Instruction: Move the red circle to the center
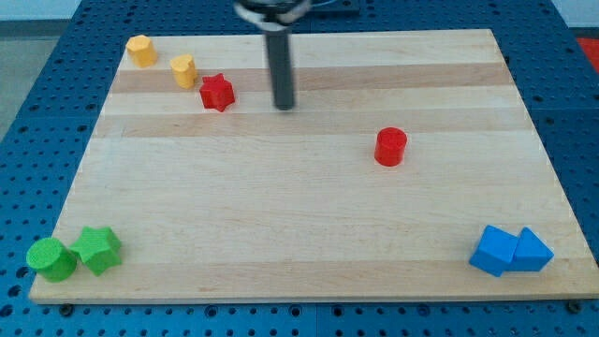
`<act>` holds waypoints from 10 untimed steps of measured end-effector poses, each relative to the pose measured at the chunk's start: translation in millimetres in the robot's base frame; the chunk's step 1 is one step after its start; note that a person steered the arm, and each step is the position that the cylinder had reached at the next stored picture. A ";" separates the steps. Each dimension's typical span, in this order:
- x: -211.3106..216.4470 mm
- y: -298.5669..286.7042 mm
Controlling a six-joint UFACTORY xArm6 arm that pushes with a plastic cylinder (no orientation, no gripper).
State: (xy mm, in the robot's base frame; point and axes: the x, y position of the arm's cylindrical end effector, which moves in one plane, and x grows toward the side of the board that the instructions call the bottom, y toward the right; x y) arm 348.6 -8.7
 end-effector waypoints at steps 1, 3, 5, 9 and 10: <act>4.8 97.4; 93.7 226.1; 111.0 152.3; 79.7 65.6; 58.1 83.8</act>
State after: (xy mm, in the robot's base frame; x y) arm 406.7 75.2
